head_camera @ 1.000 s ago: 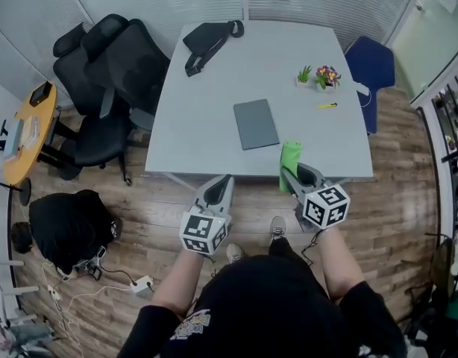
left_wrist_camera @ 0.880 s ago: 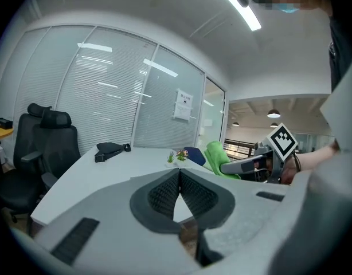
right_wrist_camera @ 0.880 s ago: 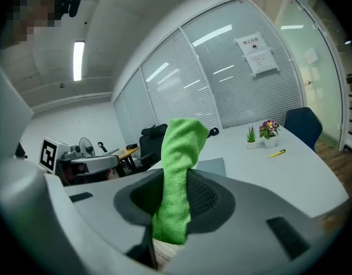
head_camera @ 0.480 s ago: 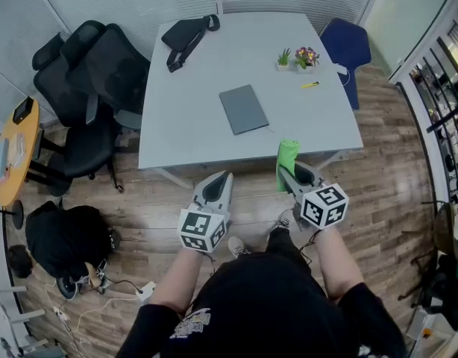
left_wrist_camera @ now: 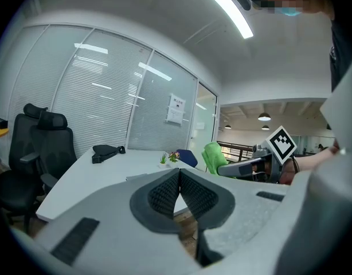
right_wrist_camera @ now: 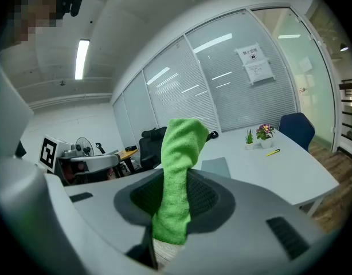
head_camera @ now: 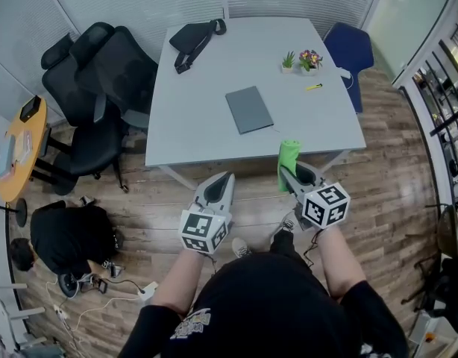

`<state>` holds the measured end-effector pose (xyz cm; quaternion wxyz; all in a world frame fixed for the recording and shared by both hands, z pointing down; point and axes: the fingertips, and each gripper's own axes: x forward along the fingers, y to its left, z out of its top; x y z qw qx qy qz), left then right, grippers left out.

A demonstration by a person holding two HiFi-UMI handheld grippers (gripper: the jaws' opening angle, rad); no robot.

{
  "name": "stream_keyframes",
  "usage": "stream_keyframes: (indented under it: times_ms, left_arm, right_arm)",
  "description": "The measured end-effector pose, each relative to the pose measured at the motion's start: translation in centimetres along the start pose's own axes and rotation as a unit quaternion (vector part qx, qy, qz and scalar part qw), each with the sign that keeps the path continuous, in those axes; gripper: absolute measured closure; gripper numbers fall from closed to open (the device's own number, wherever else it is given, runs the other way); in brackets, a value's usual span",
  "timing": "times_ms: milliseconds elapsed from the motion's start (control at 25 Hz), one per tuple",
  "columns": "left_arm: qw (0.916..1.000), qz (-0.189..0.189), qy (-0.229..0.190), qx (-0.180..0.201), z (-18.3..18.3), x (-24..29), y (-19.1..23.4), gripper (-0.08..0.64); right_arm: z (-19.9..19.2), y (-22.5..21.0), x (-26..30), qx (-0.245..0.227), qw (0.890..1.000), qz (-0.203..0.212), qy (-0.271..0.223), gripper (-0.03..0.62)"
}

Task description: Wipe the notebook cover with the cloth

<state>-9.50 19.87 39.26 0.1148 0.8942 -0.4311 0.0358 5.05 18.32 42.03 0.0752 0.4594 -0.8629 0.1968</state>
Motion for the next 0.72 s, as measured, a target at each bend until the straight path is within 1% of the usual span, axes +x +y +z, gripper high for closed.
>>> stream_keyframes:
  times_ms: [320, 720]
  left_arm:
    - [1.0000, -0.003, 0.003, 0.003, -0.4, -0.5, -0.9, 0.554]
    - [0.9999, -0.008, 0.003, 0.006, -0.2, -0.3, -1.1, 0.554]
  right_arm:
    - [-0.5, 0.4, -0.7, 0.003, 1.000, 0.002, -0.003, 0.485]
    - [-0.5, 0.5, -0.8, 0.010, 1.000, 0.001, -0.009, 0.485]
